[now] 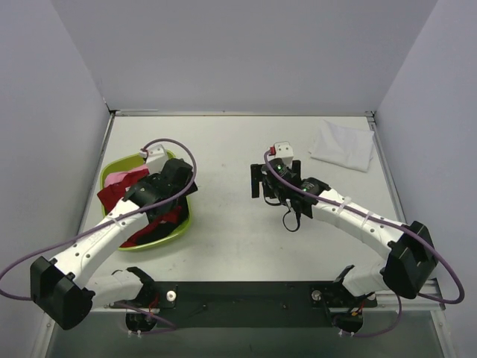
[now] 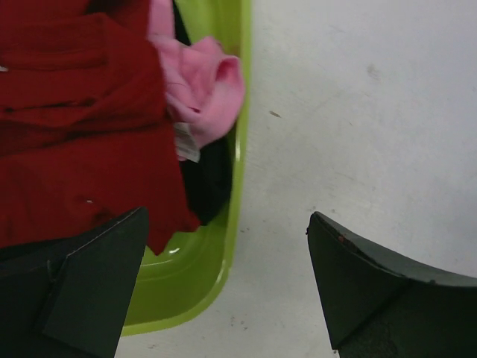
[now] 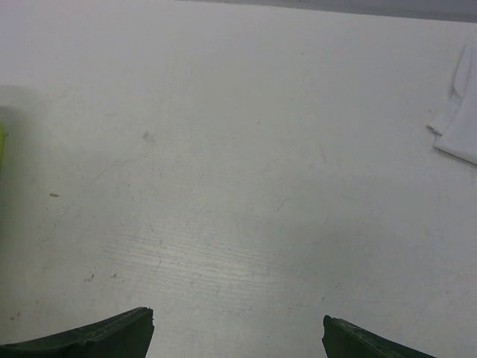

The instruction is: Fold and stack the t-shirts

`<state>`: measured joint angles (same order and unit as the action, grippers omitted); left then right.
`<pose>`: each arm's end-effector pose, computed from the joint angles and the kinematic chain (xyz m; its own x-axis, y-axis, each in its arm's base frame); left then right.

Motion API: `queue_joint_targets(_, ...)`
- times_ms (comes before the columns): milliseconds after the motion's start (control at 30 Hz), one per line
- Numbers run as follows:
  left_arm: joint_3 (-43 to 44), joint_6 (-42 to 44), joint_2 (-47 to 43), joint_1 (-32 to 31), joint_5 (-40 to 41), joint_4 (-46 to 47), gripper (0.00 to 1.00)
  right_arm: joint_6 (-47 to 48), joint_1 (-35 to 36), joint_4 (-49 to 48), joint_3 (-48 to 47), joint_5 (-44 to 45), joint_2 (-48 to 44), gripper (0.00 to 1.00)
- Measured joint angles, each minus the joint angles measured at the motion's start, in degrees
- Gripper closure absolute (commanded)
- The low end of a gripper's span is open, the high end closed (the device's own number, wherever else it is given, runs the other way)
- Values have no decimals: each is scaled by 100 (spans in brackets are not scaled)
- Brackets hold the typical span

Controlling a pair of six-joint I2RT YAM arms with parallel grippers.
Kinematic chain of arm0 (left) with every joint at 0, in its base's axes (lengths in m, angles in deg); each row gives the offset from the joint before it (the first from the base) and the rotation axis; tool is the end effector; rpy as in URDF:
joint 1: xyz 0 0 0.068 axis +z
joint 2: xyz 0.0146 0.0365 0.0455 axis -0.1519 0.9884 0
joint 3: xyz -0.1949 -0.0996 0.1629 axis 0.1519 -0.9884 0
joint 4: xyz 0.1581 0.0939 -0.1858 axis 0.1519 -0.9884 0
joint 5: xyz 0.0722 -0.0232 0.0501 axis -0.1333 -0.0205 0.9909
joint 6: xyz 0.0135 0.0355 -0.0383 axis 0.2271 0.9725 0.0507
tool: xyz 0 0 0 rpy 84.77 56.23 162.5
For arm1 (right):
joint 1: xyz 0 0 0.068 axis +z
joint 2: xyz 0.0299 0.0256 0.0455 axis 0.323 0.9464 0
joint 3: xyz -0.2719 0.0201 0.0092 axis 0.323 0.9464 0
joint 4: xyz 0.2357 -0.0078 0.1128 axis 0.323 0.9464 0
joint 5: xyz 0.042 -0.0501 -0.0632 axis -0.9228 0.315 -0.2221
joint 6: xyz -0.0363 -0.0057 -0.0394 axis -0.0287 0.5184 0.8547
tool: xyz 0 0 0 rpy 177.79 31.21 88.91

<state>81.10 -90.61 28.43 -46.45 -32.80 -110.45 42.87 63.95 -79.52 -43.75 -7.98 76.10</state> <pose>0.1962 -0.1259 0.2996 -0.5502 -0.3636 -0.7517 -0.3285 0.9219 -0.2055 0.2274 0.2103 0.2928 -0.5100 0.0574 -0.8583 -0.2504 0.9447 0.2119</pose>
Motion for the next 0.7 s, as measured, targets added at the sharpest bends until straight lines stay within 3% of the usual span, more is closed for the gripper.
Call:
queue_joint_targets(267,-179,-212,-133,1344,205,-385,3,0,109,-66,96,-219,184,0)
queue_joint_targets(433,-225,-162,363,2166,17,-382,3,7,157,-109,96,-295,205,0)
queue_joint_targets(700,-472,-61,962,2804,-328,-94,3,31,188,-125,96,-352,205,0)
